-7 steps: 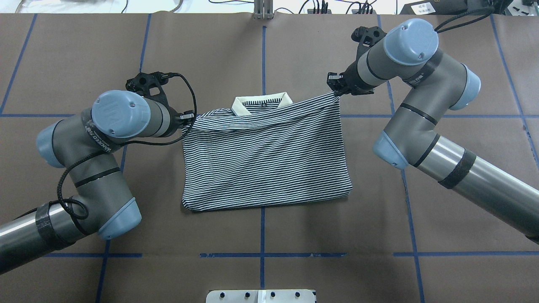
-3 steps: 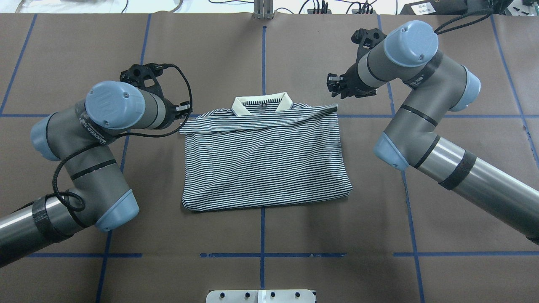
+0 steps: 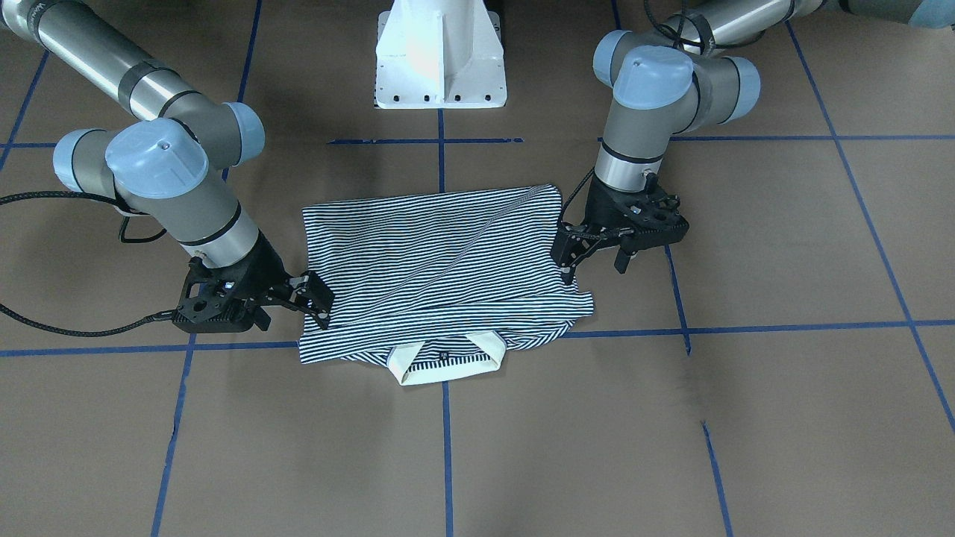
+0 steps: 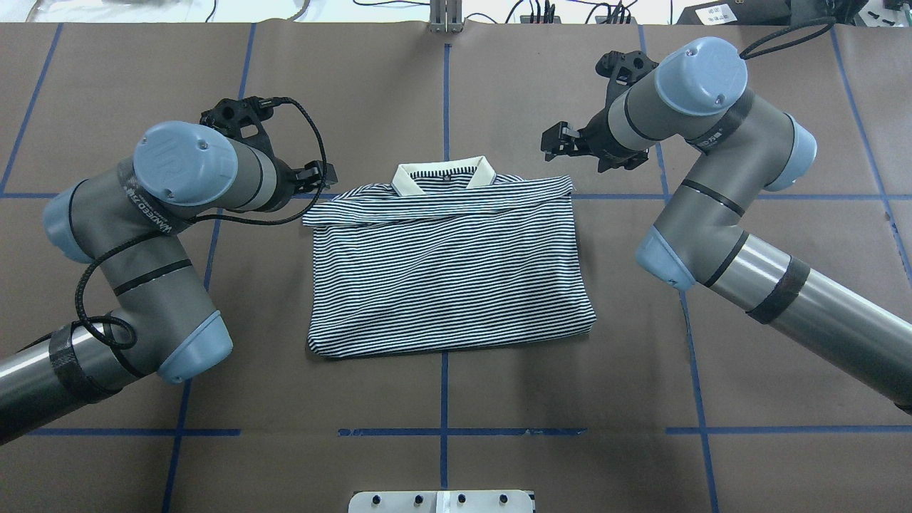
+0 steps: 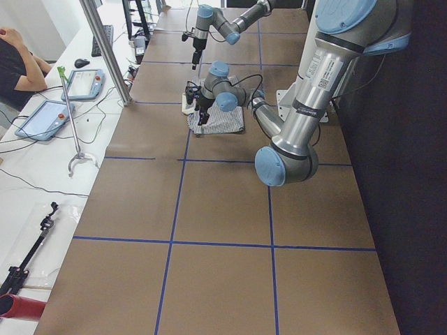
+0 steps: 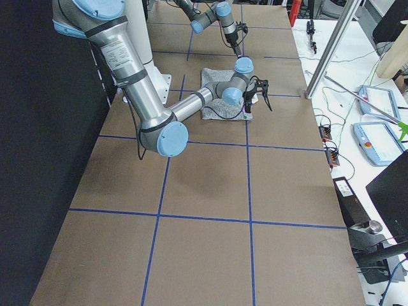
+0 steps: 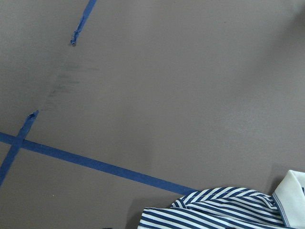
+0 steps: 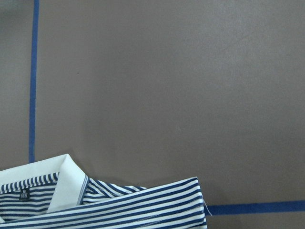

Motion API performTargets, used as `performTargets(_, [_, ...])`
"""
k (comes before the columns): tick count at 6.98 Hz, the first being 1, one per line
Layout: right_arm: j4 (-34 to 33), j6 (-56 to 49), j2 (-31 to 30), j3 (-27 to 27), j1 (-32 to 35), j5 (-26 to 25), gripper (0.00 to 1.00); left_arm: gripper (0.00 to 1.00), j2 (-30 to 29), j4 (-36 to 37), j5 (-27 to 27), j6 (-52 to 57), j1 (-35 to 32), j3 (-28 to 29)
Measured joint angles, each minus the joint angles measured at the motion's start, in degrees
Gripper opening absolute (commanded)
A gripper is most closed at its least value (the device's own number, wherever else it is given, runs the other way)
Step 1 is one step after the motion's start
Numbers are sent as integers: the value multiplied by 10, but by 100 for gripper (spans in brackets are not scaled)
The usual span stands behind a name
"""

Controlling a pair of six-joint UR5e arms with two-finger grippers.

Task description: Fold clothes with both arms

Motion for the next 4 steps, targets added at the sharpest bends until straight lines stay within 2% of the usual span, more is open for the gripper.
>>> performTargets(2, [-43,76,-53,69,-32,7,100,100,0,4,-12,-2,0,-23])
performTargets(4, [-107,120,-81,129,-74,6,100,100,-1,6,-13,-3,0,-38])
